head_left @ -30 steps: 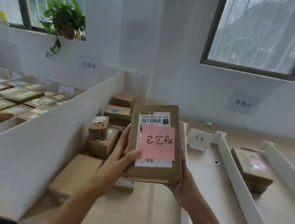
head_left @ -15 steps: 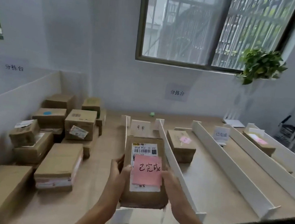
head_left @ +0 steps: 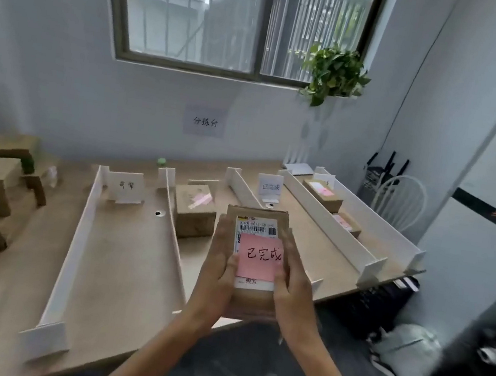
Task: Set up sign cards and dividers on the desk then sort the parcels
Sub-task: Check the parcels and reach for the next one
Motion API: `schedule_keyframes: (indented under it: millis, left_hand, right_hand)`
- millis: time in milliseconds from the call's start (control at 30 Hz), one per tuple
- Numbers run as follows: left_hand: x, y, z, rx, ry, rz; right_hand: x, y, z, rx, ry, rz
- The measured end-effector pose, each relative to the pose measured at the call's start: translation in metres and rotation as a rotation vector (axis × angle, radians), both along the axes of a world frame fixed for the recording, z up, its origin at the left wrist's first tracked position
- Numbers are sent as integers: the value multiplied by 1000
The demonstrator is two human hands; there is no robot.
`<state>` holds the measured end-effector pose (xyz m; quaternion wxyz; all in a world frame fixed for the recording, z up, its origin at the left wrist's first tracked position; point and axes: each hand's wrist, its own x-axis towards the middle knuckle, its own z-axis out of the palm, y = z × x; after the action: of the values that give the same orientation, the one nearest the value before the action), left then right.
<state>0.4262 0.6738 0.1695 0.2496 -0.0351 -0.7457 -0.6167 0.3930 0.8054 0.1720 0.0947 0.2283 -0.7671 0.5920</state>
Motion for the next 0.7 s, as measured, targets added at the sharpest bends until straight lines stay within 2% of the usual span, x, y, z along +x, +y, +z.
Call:
schedule_keyframes:
  millis: [167,300,433,700]
  left_hand:
    - [-44,45,-3,13,-30,-71]
    - [-92,69,-3,-127,-20,-54]
    - [-177,78,-25,-308,7,10]
    - [-350,87,-41,-265,-26,51]
  right_hand:
    - [-47,40,-16,65,40,-24]
    - [-101,62,-25,121,56,-49]
    - [-175,77,-33,135,66,-68]
    - [-349,99,-25,228,19,37]
